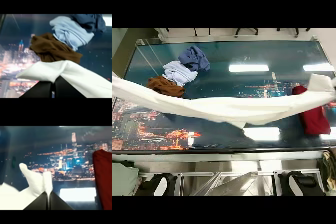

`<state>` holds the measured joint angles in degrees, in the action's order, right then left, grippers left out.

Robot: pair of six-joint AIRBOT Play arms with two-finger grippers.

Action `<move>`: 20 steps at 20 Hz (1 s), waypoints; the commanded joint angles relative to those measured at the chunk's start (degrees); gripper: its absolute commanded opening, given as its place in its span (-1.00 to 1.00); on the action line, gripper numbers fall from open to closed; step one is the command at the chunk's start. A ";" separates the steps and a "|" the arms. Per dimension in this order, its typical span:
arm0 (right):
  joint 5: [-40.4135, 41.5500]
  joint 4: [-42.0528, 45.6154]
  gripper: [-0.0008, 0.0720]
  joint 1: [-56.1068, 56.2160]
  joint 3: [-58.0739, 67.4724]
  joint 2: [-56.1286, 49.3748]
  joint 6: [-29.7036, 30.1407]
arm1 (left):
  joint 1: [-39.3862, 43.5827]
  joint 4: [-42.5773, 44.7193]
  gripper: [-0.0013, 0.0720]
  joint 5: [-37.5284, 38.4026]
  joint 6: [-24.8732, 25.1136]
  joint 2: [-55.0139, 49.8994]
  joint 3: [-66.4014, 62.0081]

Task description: Fold the shirts.

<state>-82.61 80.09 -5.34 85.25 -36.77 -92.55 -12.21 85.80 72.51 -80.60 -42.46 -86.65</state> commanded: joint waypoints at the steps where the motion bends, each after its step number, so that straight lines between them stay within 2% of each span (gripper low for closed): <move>1: -1.60 0.26 -0.93 -0.37 0.07 5.79 1.25 | 6.40 12.00 -0.94 4.68 -0.50 1.09 -14.08; 4: -1.22 0.31 -0.93 -0.37 0.35 9.18 1.27 | 11.30 16.72 -0.94 4.50 -0.90 -3.54 -32.09; 7: -1.16 0.33 -0.92 -0.37 0.35 9.16 1.31 | 15.37 16.55 -0.94 3.56 -0.96 -12.70 -45.51; 9: 0.24 0.81 -0.92 -0.37 0.31 7.10 1.49 | 17.75 16.04 -0.94 3.19 -0.98 -18.32 -43.01; 12: -1.44 0.66 -0.92 -0.37 -1.05 1.18 2.91 | 20.61 16.00 -0.94 -8.41 0.33 -25.05 -25.73; 15: -0.92 -0.44 -0.92 -0.28 -10.43 -2.54 -1.88 | 21.27 9.88 -0.94 -15.69 2.64 -36.61 -16.22; 18: 8.28 -0.68 -0.92 -0.28 -24.55 -3.15 -1.64 | 22.80 8.02 -0.94 -22.93 4.31 -49.94 -16.06; 20: 16.57 -0.55 -0.92 -0.31 -31.45 -3.89 -0.35 | 24.39 5.53 -0.94 -23.12 6.56 -57.22 -18.99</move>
<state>-75.94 79.77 -5.69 63.64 -39.44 -93.27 10.37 95.00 54.04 -77.06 -89.10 -104.99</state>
